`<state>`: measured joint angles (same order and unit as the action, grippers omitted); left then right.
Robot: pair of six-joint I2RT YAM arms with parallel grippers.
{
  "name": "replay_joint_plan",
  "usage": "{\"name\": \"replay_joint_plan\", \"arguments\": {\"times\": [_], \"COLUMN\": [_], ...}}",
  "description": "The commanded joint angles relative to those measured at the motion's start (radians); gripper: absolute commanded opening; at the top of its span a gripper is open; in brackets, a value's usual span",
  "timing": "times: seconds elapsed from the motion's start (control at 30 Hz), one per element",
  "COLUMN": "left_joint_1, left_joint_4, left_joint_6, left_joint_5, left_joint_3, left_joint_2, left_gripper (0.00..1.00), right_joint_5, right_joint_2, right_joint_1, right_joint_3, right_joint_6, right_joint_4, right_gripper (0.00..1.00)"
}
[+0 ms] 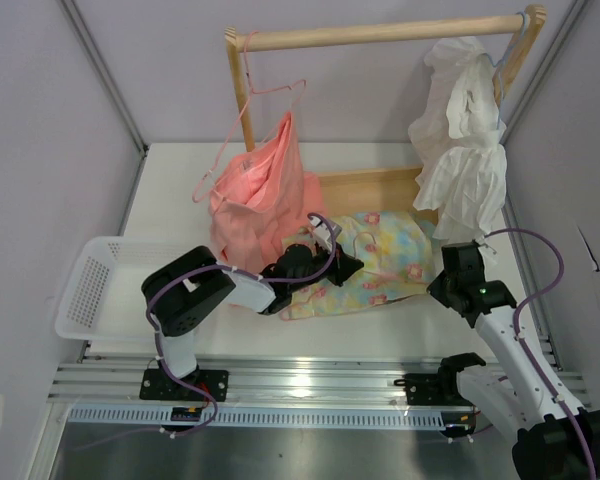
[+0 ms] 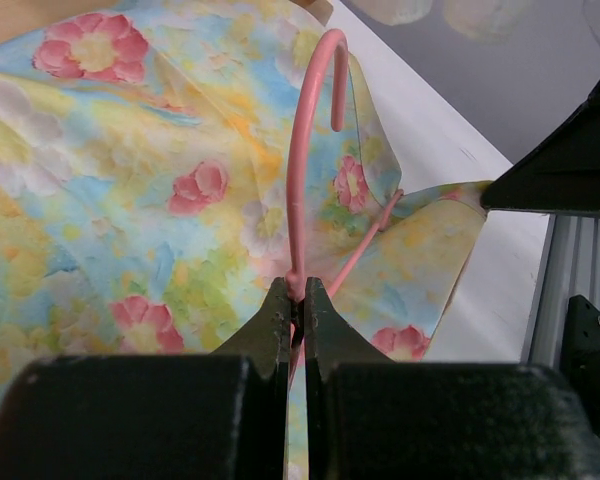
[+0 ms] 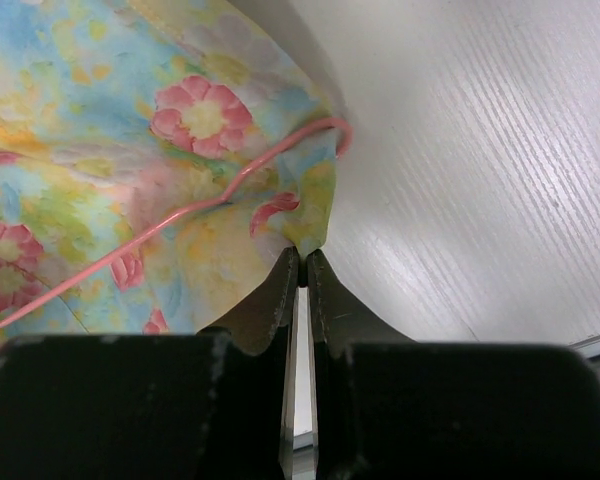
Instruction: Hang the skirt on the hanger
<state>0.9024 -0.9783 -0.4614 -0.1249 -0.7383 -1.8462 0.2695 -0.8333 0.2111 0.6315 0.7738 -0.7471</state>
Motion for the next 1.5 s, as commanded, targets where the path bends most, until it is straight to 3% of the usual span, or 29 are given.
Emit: {"name": "replay_joint_plan", "arguments": {"times": [0.0,0.27,0.53,0.7,0.83,0.9,0.93,1.07,1.47], "left_joint_1": [-0.022,-0.037,-0.037,-0.037,-0.037,-0.037,-0.037,-0.037,-0.068], "left_joint_4": [0.041,0.081,0.085,0.099,0.124,0.121,0.134,0.164,0.185], "left_joint_6": [0.081,0.153,0.159,0.176,0.19,0.187,0.188,0.21,0.239], "left_joint_5": [0.034,-0.016,-0.091,-0.107,-0.099,-0.096,-0.094,-0.096,-0.113], "left_joint_3": [0.028,-0.032,-0.056,-0.075,-0.113,-0.142,-0.153,-0.21,-0.237], "left_joint_2": [0.021,0.016,-0.027,-0.031,-0.041,-0.047,-0.05,-0.067,-0.027], "left_gripper": [0.0,0.0,0.0,0.0,0.0,0.0,0.0,0.0,0.0], "right_joint_5": [0.014,-0.071,-0.093,-0.099,-0.105,-0.113,-0.118,-0.075,-0.01], "right_joint_2": [0.008,0.003,-0.033,-0.012,-0.009,-0.001,0.002,0.031,0.069], "right_joint_1": [-0.03,-0.174,-0.179,-0.18,-0.176,-0.174,-0.165,-0.115,-0.009], "right_joint_3": [0.046,0.08,0.077,0.04,0.025,0.027,0.028,0.042,0.027], "right_joint_6": [-0.015,-0.062,-0.065,-0.065,-0.059,-0.047,-0.042,-0.028,0.009], "right_joint_4": [-0.012,-0.005,0.02,0.028,0.028,0.022,0.02,0.002,0.002], "right_gripper": [0.0,0.0,0.0,0.13,0.14,0.25,0.4,0.56,0.63]}}
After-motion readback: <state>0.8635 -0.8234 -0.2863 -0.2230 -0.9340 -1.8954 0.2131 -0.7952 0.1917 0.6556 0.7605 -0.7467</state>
